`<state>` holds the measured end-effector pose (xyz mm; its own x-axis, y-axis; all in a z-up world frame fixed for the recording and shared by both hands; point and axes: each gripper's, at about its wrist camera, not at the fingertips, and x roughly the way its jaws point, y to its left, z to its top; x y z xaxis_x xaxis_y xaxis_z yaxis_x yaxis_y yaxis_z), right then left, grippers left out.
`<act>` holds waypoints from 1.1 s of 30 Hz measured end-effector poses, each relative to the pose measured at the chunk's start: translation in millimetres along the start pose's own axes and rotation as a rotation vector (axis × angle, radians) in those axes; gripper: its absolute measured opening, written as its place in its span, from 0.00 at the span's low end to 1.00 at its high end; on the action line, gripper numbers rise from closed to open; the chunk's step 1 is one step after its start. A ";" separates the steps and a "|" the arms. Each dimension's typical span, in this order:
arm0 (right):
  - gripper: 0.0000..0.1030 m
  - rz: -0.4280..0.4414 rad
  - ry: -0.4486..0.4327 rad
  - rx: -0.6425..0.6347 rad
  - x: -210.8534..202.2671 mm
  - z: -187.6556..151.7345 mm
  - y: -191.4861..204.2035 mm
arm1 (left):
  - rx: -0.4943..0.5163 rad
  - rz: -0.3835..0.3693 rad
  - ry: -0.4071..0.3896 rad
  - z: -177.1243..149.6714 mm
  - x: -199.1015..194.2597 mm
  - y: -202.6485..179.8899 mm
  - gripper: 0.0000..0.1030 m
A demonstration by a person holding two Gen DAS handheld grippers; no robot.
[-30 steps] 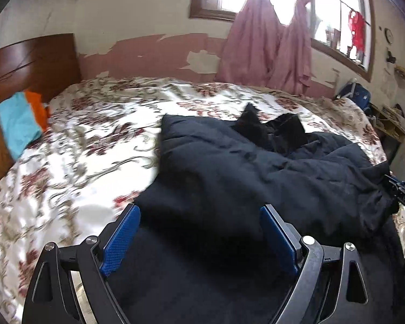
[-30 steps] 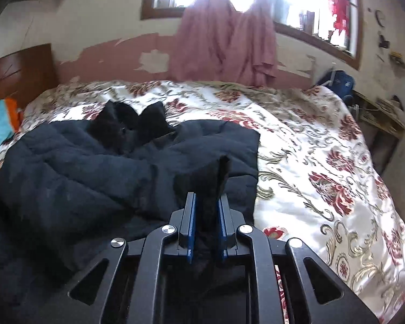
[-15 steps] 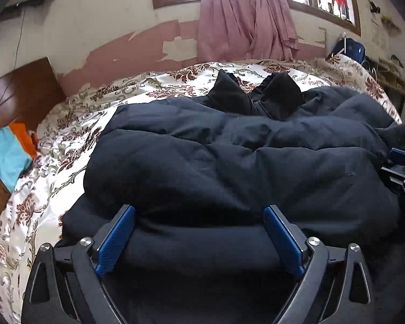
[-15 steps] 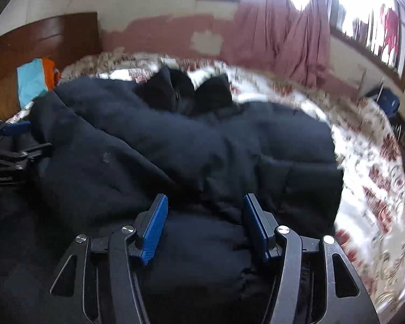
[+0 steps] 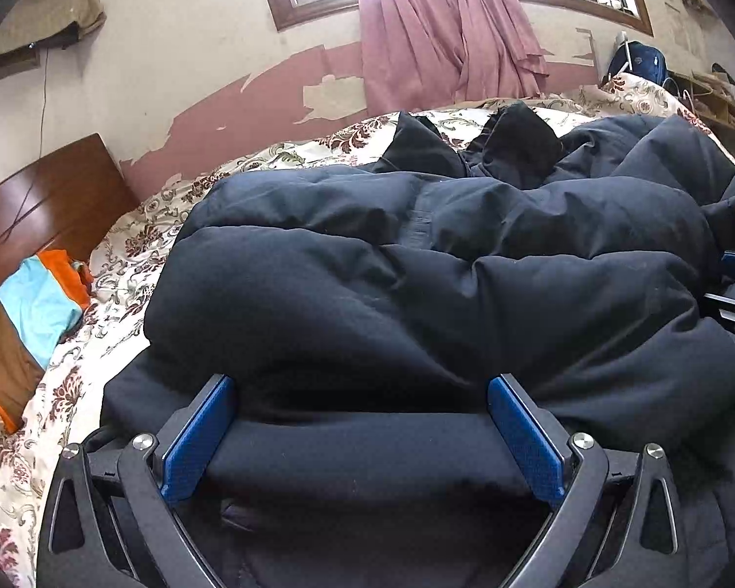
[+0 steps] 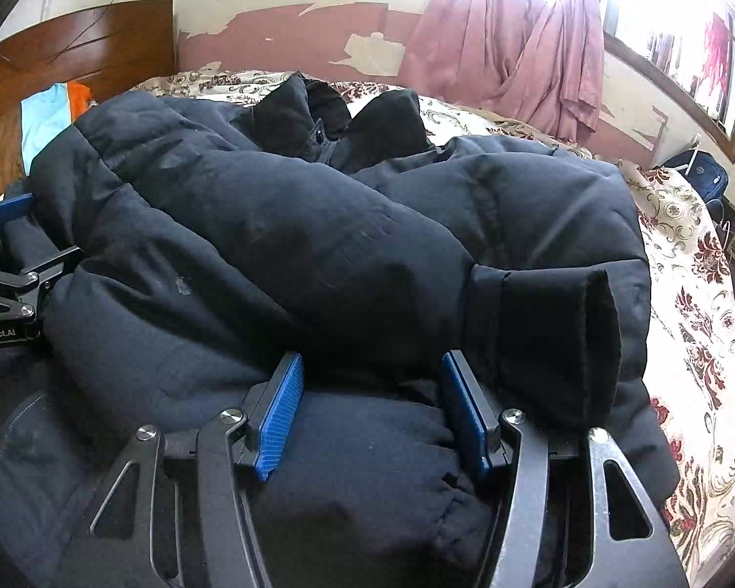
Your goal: Fold large clothes
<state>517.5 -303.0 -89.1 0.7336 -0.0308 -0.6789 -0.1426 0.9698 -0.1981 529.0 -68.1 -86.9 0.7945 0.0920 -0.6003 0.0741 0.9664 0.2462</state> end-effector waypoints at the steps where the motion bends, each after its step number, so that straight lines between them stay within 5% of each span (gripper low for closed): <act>1: 0.52 -0.002 0.001 -0.002 1.5 3.0 -0.2 | 0.000 0.000 -0.001 -0.2 0.4 0.2 1.00; 25: 0.60 0.017 -0.017 -0.005 -1.6 3.4 -0.2 | -0.007 -0.029 0.008 1.7 2.7 3.9 1.00; 30: 0.62 0.076 0.022 -0.003 -18.6 24.3 -16.8 | 0.011 -0.128 0.073 28.0 -8.5 21.6 1.00; 33: 0.78 0.028 -0.020 -0.014 -40.4 52.7 -38.6 | 0.007 -0.175 -0.005 62.7 -25.6 43.4 1.00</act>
<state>528.4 -326.5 -16.8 0.7423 0.0010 -0.6701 -0.1722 0.9667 -0.1893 549.6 -43.6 -13.0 0.7723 -0.0789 -0.6303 0.2157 0.9659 0.1433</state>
